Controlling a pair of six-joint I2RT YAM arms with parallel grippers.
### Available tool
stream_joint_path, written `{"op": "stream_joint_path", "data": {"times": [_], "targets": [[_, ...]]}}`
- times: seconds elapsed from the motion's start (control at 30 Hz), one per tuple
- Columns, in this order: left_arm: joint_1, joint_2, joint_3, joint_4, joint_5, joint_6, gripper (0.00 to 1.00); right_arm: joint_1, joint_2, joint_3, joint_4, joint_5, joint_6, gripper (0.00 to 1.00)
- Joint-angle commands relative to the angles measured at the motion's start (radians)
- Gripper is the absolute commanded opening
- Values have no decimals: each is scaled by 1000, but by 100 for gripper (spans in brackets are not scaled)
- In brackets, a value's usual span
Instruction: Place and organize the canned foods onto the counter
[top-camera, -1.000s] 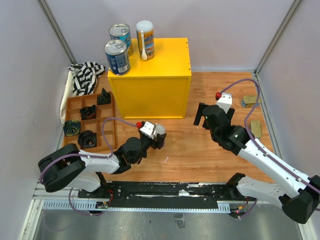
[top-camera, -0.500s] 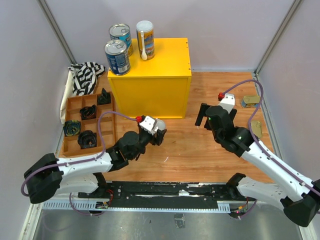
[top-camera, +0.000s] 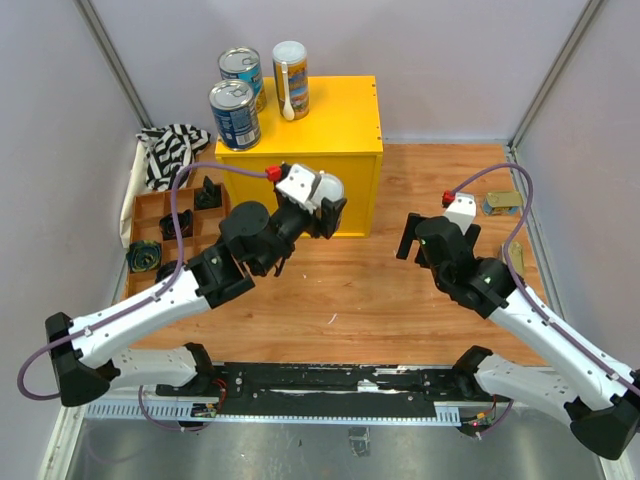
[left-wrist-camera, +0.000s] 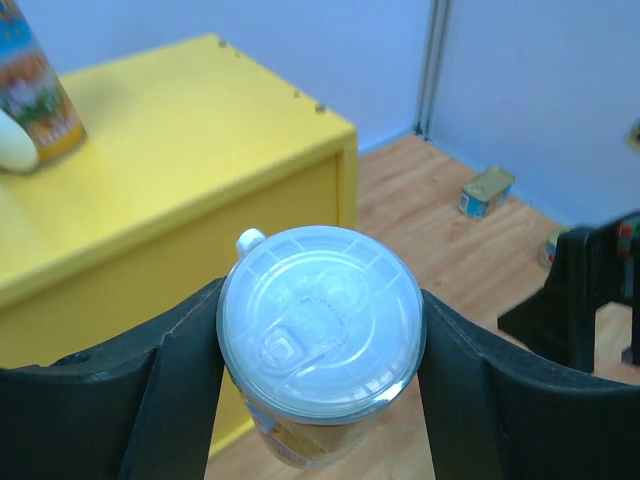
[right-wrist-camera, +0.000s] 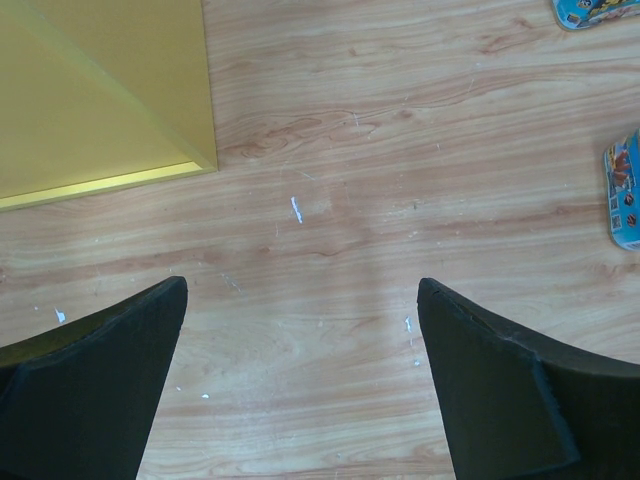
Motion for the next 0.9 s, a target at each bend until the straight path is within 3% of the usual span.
{"op": "stream_joint_path", "data": {"times": [0.0, 0.43, 0.67, 0.87], "targets": [[7, 61, 281, -83, -32, 86, 0, -13, -16, 42, -55, 23, 17, 98], [68, 298, 791, -290, -132, 133, 0, -15, -23, 78, -71, 20, 6, 98], [158, 373, 939, -353, -127, 101, 0, -14, -15, 91, -64, 9, -4, 98], [270, 405, 967, -365, -69, 27, 0, -14, -15, 102, -62, 7, -11, 98]]}}
